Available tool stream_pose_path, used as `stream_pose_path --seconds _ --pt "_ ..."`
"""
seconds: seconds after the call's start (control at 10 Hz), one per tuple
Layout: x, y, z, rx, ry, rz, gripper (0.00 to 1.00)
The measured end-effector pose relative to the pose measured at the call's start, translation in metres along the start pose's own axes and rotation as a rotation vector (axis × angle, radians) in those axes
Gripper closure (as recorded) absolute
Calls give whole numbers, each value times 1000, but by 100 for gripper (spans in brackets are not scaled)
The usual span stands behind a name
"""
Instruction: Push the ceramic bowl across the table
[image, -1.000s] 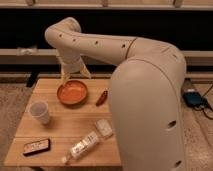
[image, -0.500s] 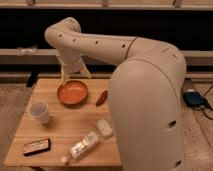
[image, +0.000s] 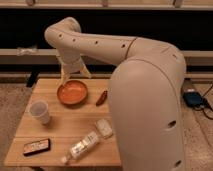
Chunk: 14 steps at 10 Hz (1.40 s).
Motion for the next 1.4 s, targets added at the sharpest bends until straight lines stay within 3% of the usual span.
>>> stream_pose_path --seconds 0.2,0.6,0.8,1.4 --pt "-10 5 16 22 22 -34 20" --pt "-31 3 85 72 73 -77 20" --pt "-43 -5 118 85 97 -75 20" --pt "-56 -27 178 113 142 -36 20"
